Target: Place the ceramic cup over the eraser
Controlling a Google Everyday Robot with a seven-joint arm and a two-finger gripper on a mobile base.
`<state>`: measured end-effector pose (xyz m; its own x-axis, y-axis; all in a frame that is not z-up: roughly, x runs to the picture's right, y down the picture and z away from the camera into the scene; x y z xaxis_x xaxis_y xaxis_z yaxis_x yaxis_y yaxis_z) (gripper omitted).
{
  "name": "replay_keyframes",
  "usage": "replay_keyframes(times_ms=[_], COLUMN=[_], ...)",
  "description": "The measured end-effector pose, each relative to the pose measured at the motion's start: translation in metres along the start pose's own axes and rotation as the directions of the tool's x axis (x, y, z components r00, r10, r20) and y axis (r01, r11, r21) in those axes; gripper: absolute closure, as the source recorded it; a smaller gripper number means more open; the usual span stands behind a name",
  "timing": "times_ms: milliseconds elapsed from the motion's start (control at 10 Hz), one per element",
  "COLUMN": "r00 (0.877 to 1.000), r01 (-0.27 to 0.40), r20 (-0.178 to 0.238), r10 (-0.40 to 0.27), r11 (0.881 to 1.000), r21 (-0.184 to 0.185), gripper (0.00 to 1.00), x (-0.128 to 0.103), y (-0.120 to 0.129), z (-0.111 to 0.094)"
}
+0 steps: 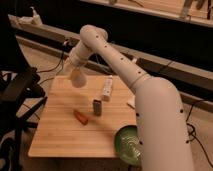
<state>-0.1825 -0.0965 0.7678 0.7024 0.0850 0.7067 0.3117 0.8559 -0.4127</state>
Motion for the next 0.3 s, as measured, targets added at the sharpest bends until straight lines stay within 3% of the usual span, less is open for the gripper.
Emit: replay_keyframes(times_ms=[300], r00=[0.997], r01=[-0.046], r20=[0.055], r10=[0.048], r11=[0.998], r21=[-0.038], gripper=[1.0], x=[-0.0039], y=[0.0026], z=[-0.0063])
